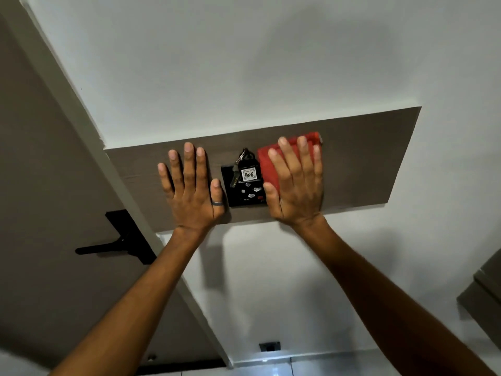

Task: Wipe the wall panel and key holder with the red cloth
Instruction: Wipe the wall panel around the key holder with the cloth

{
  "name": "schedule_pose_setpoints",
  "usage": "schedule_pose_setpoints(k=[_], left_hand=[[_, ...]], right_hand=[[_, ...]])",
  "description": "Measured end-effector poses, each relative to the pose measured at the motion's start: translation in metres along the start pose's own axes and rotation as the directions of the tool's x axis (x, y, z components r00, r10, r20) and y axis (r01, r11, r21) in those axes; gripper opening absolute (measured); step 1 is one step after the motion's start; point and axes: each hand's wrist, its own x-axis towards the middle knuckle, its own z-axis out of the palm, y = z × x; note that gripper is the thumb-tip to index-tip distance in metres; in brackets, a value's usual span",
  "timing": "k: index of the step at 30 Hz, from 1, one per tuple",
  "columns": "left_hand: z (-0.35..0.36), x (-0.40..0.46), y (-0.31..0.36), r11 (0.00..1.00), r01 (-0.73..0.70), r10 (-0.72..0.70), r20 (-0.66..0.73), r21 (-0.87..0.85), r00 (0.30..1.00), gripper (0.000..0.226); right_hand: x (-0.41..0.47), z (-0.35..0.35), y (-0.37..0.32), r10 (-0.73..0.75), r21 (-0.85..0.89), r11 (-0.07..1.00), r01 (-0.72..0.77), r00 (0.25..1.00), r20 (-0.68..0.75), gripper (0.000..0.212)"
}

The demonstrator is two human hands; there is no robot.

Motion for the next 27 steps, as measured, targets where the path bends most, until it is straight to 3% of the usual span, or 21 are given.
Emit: schedule_pose_setpoints(k=[7, 15, 27], left_hand=[[0.002, 0.0, 0.0, 1.0, 0.001, -0.001, -0.009, 0.017, 1.0, 0.063], [0.006, -0.002, -0.002, 1.0, 0.002, -0.002, -0.022, 0.004, 1.0, 0.064], [0.003, -0.002, -0.001, 1.0, 0.009, -0.009, -0.009, 0.006, 1.0, 0.064]], right_hand=[[-0.024, -0.005, 0.0, -0.03, -0.04, 0.999, 0.03, 1.0, -0.004, 0.045], [-0.007, 0.009, -0.001, -0.073, -0.021, 0.997, 0.07, 0.98, -0.184, 0.042], [-0.019, 0.003, -0.008, -0.006, -0.027, 1.0, 0.003, 0.995, -0.103, 0.048]])
